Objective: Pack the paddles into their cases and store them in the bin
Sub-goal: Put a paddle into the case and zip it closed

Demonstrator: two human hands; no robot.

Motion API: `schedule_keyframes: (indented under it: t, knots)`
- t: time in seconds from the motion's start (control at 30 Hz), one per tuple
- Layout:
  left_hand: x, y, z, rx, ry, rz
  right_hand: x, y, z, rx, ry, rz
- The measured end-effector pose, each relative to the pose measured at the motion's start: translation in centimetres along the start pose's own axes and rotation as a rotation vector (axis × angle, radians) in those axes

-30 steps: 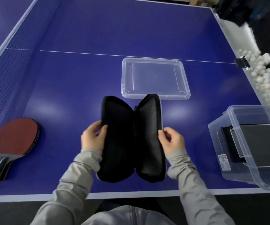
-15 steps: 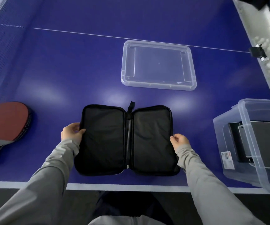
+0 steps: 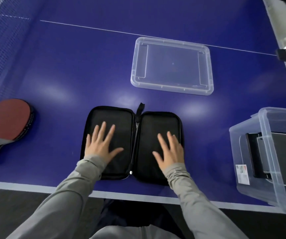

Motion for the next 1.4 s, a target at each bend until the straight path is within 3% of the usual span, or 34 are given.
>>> schedule_keyframes:
  t: [0.07,0.23,0.6,0.87,1.1,1.27,1.4]
  knots:
    - [0.2,1.4,0.2,-0.071,-0.006,-0.165,0.1,2.0,-0.1,0.063,-0.031,-0.220]
    - [-0.7,1.5,-1.5,-0.106,-0.007,-0.217,-0.4,2.7,1.0,0.103,-0.054,-0.342]
    - [-1.5,-0.4,-1.2,-0.074,0.033,-0.261,-1.2,0.9,-0.8,0.119,0.032,-0.373]
    - [-1.9,-5.6,-9.3,0.118,-0.021,-0.040,-2.1,-0.5,-4.1,0.107,0.140,-0.247]
    - [0.8,-10.0,-23.2,0.207,-0.300,0.359,-1.7,0.4,-6.6,0.002,0.283,-0.195]
    - [1.6,-9.6,-30.5,0.294,-0.601,0.290,-1.1,0.5,-7.1,-0.032,0.409,-0.166]
    - [1.6,-8.1,-32.7,0.391,-0.704,0.162,-0.8,0.4,-7.4,-0.030,0.485,-0.163]
Point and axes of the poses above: each hand's wrist, its own x-axis away from the middle knuckle, its own y-axis out of the palm, z = x × y, the point moved 2 cm from there along -x, towards the middle knuckle, and after that the axes turned 4 degrees about -y, right-handed, at the moved point
